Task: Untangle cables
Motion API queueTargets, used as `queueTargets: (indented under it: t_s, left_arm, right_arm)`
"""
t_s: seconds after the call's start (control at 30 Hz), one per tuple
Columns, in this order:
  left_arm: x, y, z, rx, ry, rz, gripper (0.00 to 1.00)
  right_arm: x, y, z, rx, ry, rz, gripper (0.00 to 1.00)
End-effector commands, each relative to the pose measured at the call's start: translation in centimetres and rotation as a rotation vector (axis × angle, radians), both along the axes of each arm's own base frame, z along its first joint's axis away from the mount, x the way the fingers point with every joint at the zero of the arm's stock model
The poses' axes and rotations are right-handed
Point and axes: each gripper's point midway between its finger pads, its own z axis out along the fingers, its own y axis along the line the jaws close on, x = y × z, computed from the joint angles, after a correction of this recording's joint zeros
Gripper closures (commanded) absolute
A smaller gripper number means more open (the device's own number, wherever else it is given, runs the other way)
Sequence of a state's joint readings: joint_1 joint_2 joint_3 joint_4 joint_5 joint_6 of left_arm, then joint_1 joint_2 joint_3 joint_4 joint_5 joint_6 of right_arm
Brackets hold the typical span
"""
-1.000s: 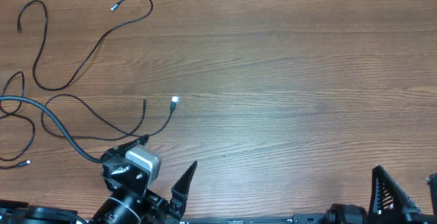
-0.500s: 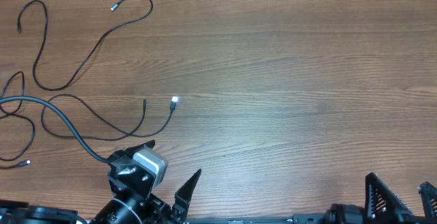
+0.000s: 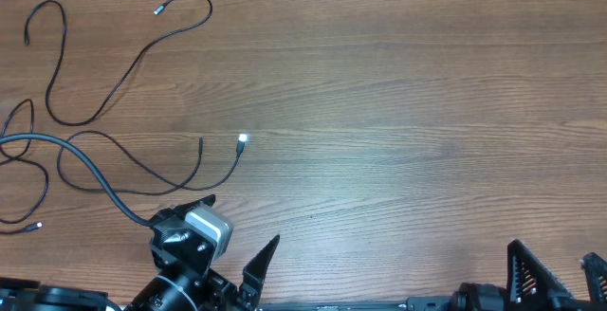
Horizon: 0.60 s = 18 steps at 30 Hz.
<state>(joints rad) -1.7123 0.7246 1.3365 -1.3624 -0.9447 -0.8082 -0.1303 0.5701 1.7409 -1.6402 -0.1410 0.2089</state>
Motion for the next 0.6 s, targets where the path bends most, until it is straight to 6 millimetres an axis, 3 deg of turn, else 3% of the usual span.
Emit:
queueTargets:
  t_s: [0.0, 0.57]
  left_arm:
    - [0.07, 0.32, 0.54, -0.013, 0.000, -0.002, 0.00]
    - [0.07, 0.32, 0.54, -0.013, -0.001, -0.002, 0.00]
  right_arm:
    - [0.25, -0.10, -0.04, -0.001, 0.007, -0.001, 0.00]
    - [0.28, -0.63, -0.04, -0.017, 0.007, -0.028, 0.00]
